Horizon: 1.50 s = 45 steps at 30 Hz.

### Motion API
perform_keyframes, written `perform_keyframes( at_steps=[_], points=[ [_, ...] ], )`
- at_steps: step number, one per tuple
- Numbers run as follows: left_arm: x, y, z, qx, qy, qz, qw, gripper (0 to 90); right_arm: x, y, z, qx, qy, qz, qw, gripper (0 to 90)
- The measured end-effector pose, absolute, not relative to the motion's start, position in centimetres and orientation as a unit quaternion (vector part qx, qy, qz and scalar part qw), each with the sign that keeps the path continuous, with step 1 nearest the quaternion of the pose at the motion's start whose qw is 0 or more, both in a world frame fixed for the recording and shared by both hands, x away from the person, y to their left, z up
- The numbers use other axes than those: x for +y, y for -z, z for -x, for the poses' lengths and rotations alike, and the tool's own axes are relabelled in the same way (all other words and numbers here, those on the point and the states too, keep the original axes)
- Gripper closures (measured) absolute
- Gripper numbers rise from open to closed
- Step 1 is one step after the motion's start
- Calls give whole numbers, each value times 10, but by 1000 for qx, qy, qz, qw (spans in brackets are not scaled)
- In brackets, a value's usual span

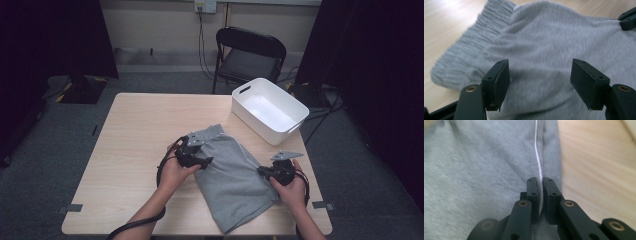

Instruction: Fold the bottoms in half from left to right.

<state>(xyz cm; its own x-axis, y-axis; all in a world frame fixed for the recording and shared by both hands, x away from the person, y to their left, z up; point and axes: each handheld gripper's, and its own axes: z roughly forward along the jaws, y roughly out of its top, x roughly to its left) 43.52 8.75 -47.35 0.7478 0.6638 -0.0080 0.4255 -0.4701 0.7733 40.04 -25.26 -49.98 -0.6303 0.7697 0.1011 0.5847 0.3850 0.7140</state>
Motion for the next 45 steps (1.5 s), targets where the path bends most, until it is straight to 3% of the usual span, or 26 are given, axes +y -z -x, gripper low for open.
perform_keyframes(
  at_steps=[20,25,28,31,32,37,40,42,45],
  points=[
    [97,485,-398,301,-125,-846,423,249,-244,503,-391,814,-386,-418,119,844],
    [87,489,-387,280,-115,-853,425,249,-247,500,-393,809,-395,-416,131,744],
    [79,493,-382,270,-109,-859,421,240,-247,499,-396,818,-376,-409,146,574],
    [75,496,-381,265,-106,-863,416,238,-247,499,-398,826,-368,-402,147,582],
    [71,499,-379,263,-104,-867,411,235,-249,499,-398,823,-364,-409,153,528],
    [70,502,-381,266,-97,-867,411,198,-253,499,-400,818,-369,-415,150,476],
    [69,503,-381,258,-98,-870,408,181,-253,498,-401,821,-364,-412,151,467],
    [68,504,-380,257,-100,-874,401,180,-252,499,-402,829,-356,-406,147,547],
    [68,505,-380,260,-99,-876,393,177,-251,501,-401,832,-361,-396,142,594]
  ],
)
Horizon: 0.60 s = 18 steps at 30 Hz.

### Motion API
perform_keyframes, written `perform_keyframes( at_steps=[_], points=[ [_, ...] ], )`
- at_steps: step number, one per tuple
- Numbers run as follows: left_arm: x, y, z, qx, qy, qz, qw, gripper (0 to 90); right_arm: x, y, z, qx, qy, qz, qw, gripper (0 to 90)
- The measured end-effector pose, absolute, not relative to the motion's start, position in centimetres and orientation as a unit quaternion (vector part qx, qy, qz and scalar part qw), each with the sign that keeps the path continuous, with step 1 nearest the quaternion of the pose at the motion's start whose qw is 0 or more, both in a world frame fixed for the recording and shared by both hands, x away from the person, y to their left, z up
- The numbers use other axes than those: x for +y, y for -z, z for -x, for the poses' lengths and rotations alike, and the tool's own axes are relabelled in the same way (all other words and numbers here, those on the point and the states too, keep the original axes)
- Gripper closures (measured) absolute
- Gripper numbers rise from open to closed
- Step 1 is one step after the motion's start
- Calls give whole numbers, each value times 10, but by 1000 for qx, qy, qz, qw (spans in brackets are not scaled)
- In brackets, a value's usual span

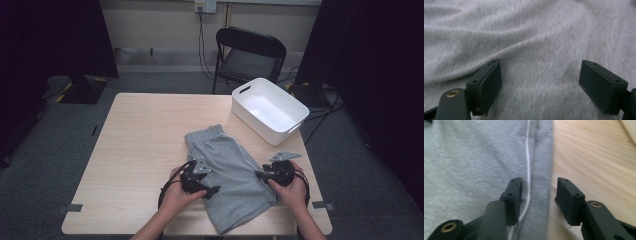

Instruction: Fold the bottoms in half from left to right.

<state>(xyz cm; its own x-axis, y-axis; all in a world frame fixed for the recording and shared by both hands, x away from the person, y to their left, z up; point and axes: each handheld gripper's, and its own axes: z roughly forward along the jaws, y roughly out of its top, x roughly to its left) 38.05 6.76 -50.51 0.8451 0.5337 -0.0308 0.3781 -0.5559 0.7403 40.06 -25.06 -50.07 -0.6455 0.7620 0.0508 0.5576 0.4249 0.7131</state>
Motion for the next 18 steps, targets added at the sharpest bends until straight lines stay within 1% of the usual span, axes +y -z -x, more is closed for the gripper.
perform_keyframes(
  at_steps=[1,5,9,16,17,18],
  points=[
    [67,505,-380,253,-104,-880,388,176,-249,500,-400,837,-362,-388,137,637],
    [63,505,-379,247,-110,-886,376,166,-249,501,-398,833,-365,-394,135,665],
    [67,506,-382,233,-104,-888,383,162,-246,502,-395,826,-376,-399,128,702],
    [87,503,-390,224,-98,-898,366,162,-225,502,-385,834,-379,-382,119,685],
    [92,502,-391,223,-98,-900,360,162,-221,501,-384,837,-378,-379,115,670],
    [97,502,-393,226,-98,-900,360,162,-218,500,-383,842,-372,-375,114,636]
  ],
)
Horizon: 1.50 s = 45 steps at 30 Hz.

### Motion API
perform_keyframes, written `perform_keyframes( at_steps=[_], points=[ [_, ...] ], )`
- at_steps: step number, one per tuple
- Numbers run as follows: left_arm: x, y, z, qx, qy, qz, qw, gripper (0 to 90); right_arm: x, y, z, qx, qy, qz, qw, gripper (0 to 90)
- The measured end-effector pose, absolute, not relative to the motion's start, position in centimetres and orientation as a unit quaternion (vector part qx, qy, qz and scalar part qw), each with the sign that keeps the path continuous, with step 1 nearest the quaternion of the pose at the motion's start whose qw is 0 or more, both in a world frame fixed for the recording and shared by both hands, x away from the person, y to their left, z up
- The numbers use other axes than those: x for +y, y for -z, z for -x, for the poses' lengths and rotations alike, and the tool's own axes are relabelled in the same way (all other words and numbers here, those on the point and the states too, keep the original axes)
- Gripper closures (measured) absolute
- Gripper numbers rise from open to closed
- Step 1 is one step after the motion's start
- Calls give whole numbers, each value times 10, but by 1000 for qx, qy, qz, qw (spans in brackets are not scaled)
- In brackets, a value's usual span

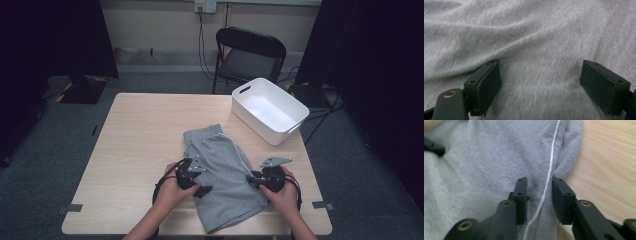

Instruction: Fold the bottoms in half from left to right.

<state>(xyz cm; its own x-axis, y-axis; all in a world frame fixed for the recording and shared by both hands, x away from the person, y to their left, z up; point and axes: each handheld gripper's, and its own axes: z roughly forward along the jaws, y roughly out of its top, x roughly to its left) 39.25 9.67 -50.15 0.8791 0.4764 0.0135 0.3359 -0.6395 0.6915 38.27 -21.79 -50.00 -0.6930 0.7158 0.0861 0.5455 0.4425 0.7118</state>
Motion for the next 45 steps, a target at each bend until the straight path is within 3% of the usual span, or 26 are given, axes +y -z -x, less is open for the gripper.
perform_keyframes(
  at_steps=[1,3,9,11,15,17,19,21,31,34,45],
  points=[
    [97,502,-393,226,-98,-900,360,161,-218,500,-383,842,-372,-375,114,636],
    [105,502,-393,225,-97,-900,361,161,-211,494,-381,842,-373,-368,131,549],
    [106,502,-390,232,-104,-897,361,162,-201,479,-397,832,-396,-362,141,648],
    [106,502,-390,232,-105,-896,364,159,-196,480,-407,828,-388,-376,147,633],
    [106,503,-389,232,-105,-895,367,159,-190,489,-423,825,-383,-394,129,680],
    [107,504,-389,232,-104,-893,371,159,-186,493,-427,825,-389,-397,106,747],
    [108,505,-388,233,-105,-891,376,159,-182,496,-428,837,-370,-386,116,837],
    [109,505,-388,234,-106,-889,378,159,-187,491,-429,831,-379,-389,123,857],
    [110,505,-389,232,-103,-891,377,161,-210,504,-428,803,-408,-418,115,859],
    [111,504,-391,228,-101,-894,372,165,-207,505,-426,805,-407,-414,121,859],
    [163,502,-408,246,-91,-896,358,162,-167,507,-410,807,-426,-401,78,854]
  ],
)
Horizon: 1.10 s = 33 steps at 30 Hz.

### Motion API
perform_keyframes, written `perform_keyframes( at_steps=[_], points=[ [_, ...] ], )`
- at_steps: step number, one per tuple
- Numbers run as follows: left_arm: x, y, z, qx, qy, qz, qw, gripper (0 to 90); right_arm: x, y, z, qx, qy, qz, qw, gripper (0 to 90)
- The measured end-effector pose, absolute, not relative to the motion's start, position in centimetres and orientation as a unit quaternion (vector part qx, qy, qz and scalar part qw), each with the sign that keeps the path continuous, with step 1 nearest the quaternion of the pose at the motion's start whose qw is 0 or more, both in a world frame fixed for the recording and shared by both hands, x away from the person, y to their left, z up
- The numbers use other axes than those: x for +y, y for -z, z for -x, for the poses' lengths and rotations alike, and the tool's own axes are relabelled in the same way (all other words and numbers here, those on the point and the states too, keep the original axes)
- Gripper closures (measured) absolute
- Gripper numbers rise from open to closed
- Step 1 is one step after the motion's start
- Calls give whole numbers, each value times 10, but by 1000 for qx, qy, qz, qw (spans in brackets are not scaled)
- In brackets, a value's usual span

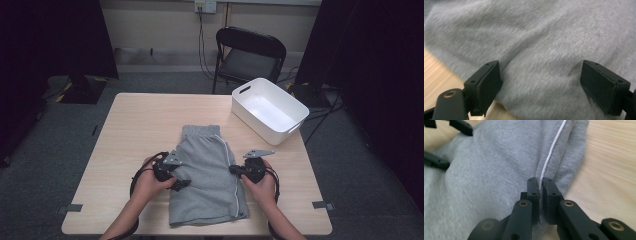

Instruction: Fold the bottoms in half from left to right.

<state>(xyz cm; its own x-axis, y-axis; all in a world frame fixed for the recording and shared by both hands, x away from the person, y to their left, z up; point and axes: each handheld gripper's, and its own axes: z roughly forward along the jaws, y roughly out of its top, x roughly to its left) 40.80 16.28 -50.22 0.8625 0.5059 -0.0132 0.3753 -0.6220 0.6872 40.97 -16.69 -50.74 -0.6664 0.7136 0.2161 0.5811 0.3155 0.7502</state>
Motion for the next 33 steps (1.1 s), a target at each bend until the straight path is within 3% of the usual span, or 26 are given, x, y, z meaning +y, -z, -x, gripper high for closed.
perform_keyframes(
  at_steps=[8,9,11,19,25,26,33],
  points=[
    [164,504,-405,246,-94,-892,368,162,-175,506,-409,800,-428,-410,100,840],
    [164,504,-405,247,-95,-890,370,162,-175,505,-408,800,-425,-411,103,811],
    [164,504,-404,250,-94,-890,370,156,-173,502,-407,793,-424,-421,118,644],
    [162,505,-403,259,-97,-887,371,146,-159,485,-428,793,-429,-406,146,659],
    [164,507,-402,256,-100,-881,384,146,-147,488,-447,800,-426,-403,122,781],
    [165,508,-402,256,-101,-880,387,146,-148,490,-451,805,-420,-401,124,863],
    [165,508,-401,259,-102,-880,385,149,-162,497,-458,806,-401,-417,129,878]
  ],
)
